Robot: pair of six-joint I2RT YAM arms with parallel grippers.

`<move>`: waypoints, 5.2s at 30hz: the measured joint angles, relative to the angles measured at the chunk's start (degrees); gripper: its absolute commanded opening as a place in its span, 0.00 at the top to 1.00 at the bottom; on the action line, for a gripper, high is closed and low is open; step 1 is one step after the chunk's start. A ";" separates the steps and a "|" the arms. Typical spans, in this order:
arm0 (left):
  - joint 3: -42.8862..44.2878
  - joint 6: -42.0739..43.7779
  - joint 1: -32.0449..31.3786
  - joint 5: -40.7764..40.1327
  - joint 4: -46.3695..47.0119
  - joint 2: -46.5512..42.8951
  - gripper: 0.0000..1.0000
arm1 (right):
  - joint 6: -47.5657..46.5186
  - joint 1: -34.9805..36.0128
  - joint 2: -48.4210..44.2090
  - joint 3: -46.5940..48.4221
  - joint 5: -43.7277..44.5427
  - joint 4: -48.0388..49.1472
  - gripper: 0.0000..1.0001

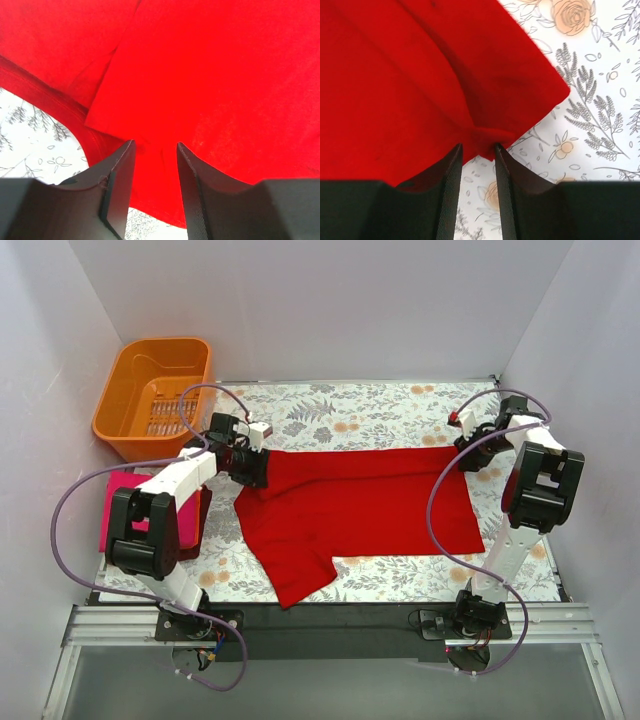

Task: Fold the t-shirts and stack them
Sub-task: Fold the tshirt

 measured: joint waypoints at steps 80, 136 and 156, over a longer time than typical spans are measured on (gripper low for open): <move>18.53 0.20 -9.70 5.60 -8.83 12.39 0.67 | 1.46 1.07 0.39 4.59 1.88 -9.01 0.69; -28.57 24.83 -11.72 12.87 26.49 -19.58 0.51 | 59.08 47.47 1.46 0.59 -7.15 15.19 0.51; -28.65 29.77 -13.60 10.60 34.32 -10.47 0.57 | 69.13 48.15 6.69 2.84 -8.61 16.17 0.61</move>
